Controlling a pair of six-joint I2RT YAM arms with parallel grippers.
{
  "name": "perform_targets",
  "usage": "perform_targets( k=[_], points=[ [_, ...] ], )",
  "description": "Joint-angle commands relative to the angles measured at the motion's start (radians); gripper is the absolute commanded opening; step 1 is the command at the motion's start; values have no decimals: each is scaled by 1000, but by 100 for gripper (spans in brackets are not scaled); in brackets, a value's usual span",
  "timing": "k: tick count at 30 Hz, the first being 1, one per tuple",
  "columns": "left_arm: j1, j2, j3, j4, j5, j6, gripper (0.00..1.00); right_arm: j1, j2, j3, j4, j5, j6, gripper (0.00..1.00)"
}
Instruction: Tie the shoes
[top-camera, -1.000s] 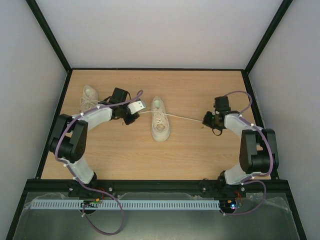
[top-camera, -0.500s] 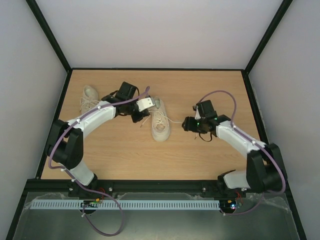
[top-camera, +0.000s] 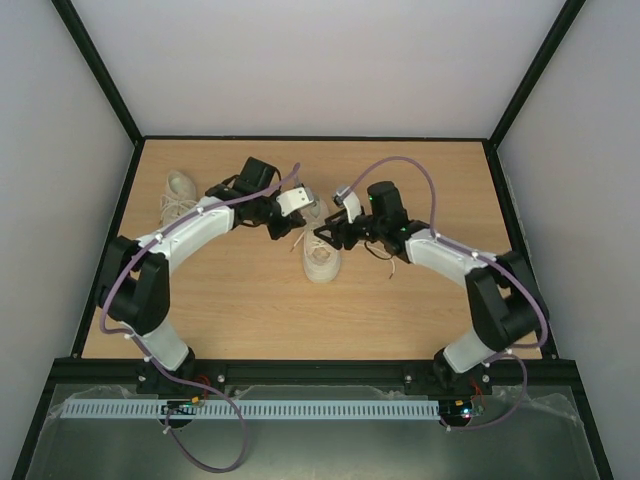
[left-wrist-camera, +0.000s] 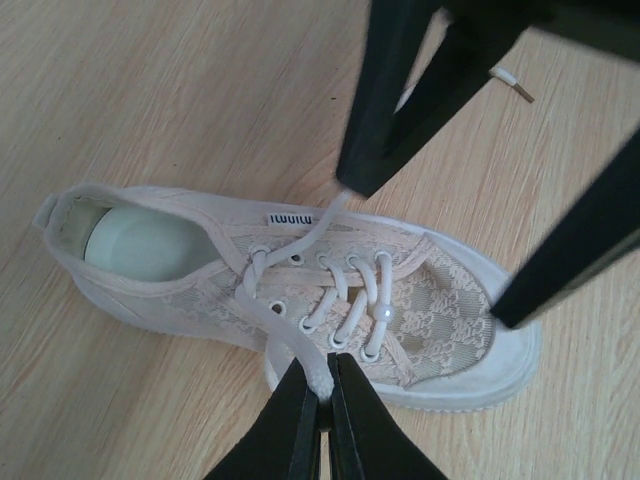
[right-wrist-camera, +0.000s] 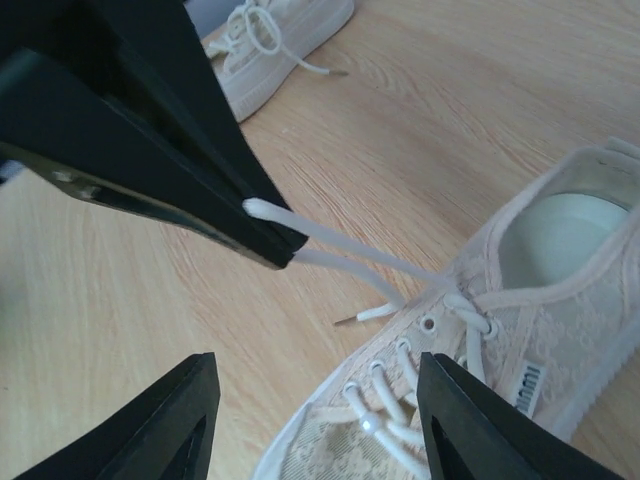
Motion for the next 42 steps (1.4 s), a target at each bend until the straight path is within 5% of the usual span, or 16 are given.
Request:
perform_targets(
  k=[1, 6, 20, 32, 37, 42],
  points=[
    [21, 3, 8, -1, 84, 21, 2, 4, 92, 54, 88, -62, -212, 53],
    [29, 16, 11, -27, 94, 93, 2, 6, 160, 64, 145, -41, -298, 43],
    [69, 35, 24, -71, 162, 194, 3, 23, 308, 153, 277, -81, -307, 43],
    [72, 53, 19, -52, 163, 213, 3, 34, 294, 146, 246, -121, -344, 25],
    [72, 56, 17, -50, 161, 217, 2, 37, 288, 148, 248, -60, -338, 2],
    [72, 49, -36, 12, 145, 207, 2, 32, 245, 130, 237, 9, -328, 1]
  ],
)
